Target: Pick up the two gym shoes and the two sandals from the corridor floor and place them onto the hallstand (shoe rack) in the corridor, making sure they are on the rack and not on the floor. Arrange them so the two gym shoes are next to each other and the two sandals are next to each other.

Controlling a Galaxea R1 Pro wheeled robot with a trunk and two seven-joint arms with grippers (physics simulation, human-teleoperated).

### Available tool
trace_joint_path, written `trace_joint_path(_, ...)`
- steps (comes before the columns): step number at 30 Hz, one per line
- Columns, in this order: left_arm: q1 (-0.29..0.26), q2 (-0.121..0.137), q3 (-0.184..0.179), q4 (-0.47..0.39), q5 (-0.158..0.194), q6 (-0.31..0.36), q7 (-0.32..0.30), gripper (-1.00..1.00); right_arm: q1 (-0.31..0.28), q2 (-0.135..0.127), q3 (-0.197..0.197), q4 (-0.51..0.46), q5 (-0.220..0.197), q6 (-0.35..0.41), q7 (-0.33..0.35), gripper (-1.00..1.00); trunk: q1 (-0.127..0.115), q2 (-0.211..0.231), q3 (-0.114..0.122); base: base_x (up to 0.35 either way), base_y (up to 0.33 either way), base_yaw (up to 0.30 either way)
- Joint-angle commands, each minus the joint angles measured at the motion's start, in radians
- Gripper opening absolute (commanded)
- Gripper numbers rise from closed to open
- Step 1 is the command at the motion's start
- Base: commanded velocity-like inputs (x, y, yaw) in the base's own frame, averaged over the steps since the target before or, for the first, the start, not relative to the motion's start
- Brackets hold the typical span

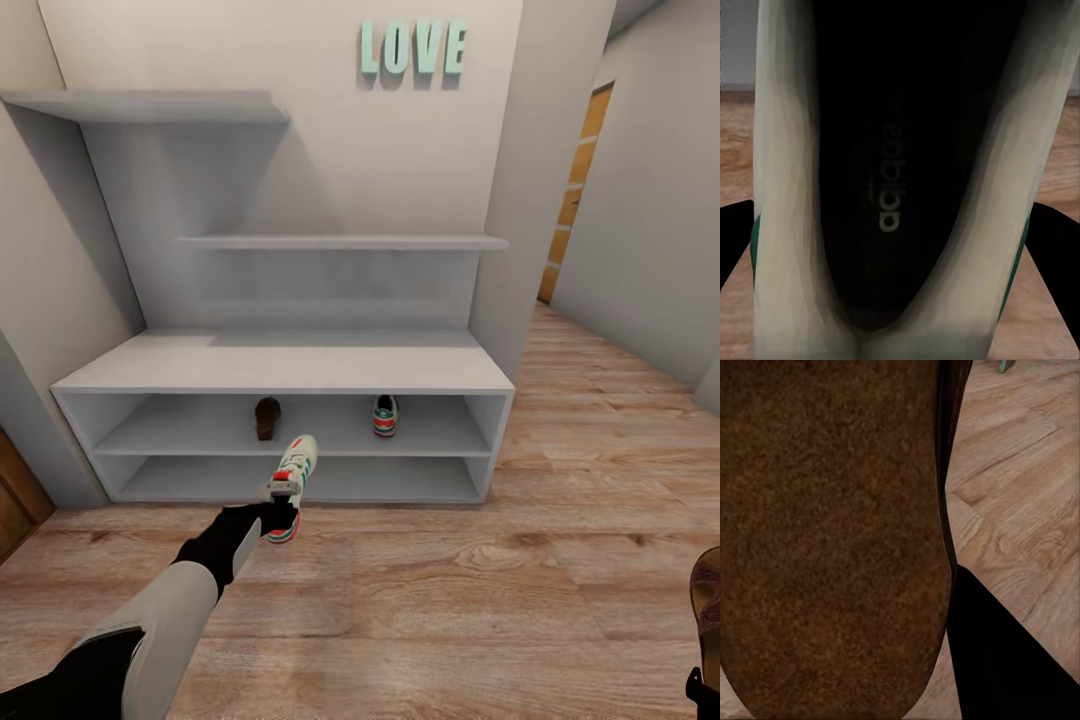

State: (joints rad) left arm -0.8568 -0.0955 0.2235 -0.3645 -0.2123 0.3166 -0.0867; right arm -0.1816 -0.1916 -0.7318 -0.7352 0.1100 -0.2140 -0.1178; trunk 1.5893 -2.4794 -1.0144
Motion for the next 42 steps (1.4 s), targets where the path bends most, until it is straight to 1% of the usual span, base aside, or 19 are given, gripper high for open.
trace_joint_path(1, 0.0, -0.001, 0.008, -0.006, -0.01, 0.006, -0.007, -1.0, -0.001, 0.0, -0.001, 0.001, 0.008, -0.002, -0.003, -1.0, 0.004, -0.008, -0.006, 0.0, 0.0, 0.0)
trace_joint_path(3, -0.001, -0.001, 0.009, -0.01, -0.01, 0.006, -0.007, -1.0, -0.001, 0.0, -0.001, 0.0, 0.008, -0.001, -0.003, -1.0, 0.011, -0.021, -0.015, 0.0, 0.0, 0.0)
trace_joint_path(6, -0.001, -0.001, 0.009, -0.014, -0.01, 0.006, -0.006, -1.0, -0.001, 0.0, -0.001, 0.0, 0.008, -0.001, -0.003, -1.0, 0.012, -0.021, -0.031, 0.0, 0.0, 0.0)
trace_joint_path(10, 0.001, 0.0, 0.009, -0.015, -0.01, 0.006, -0.006, -1.0, -0.001, 0.0, -0.001, 0.0, 0.009, -0.001, -0.003, -1.0, 0.012, -0.021, -0.036, 0.0, 0.0, 0.0)
trace_joint_path(20, 0.008, 0.0, 0.006, -0.016, -0.013, 0.004, -0.005, -1.0, -0.001, 0.001, 0.001, 0.002, 0.011, -0.005, -0.002, -1.0, 0.012, -0.021, -0.038, 0.0, 0.0, 0.0)
trace_joint_path(24, 0.015, 0.002, 0.006, -0.044, -0.014, 0.003, -0.004, -1.0, -0.001, 0.003, 0.002, 0.003, 0.014, -0.005, -0.002, -1.0, 0.012, -0.021, -0.038, 0.097, -0.001, 0.0)
trace_joint_path(29, 0.017, 0.002, 0.008, -0.068, -0.014, 0.003, -0.004, -1.0, -0.001, 0.005, 0.001, 0.003, 0.014, -0.004, -0.002, -1.0, 0.012, -0.021, -0.038, 0.233, -0.071, 0.0)
trace_joint_path(42, 0.018, 0.004, 0.007, -0.076, -0.013, 0.003, -0.004, -1.0, -0.001, 0.006, 0.002, 0.009, 0.014, -0.004, -0.002, -1.0, 0.012, -0.021, -0.038, 0.29, -0.158, 0.0)
